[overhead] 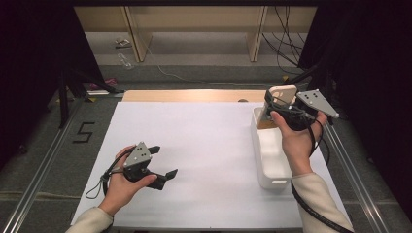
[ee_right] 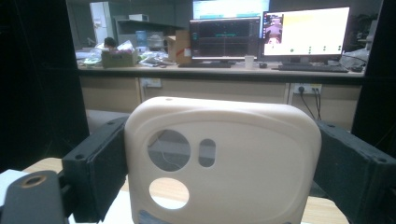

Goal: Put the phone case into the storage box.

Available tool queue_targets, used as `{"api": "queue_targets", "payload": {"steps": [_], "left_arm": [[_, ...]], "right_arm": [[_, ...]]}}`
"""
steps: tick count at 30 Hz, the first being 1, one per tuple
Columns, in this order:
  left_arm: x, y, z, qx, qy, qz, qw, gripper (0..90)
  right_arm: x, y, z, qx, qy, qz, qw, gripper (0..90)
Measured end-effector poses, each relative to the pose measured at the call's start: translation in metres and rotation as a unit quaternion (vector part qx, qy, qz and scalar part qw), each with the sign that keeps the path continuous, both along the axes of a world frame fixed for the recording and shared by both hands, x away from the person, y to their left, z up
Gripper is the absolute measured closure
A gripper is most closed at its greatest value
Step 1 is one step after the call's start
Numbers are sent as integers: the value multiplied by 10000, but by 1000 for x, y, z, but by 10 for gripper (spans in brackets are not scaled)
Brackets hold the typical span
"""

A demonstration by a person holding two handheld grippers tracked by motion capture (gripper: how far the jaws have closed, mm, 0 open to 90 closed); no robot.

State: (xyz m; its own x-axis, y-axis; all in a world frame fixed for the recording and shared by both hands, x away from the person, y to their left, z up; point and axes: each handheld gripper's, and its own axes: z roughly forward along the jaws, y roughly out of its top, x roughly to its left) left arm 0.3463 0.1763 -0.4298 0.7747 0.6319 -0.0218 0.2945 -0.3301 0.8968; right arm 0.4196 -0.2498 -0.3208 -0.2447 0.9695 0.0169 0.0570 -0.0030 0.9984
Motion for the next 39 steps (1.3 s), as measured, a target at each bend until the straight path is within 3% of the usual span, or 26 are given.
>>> {"api": "queue_targets", "payload": {"steps": [39], "left_arm": [[0,3,0,-58,-27,64,10000,4]], "right_arm": [[28,1,1,-223,133,-269,9993,120]]}}
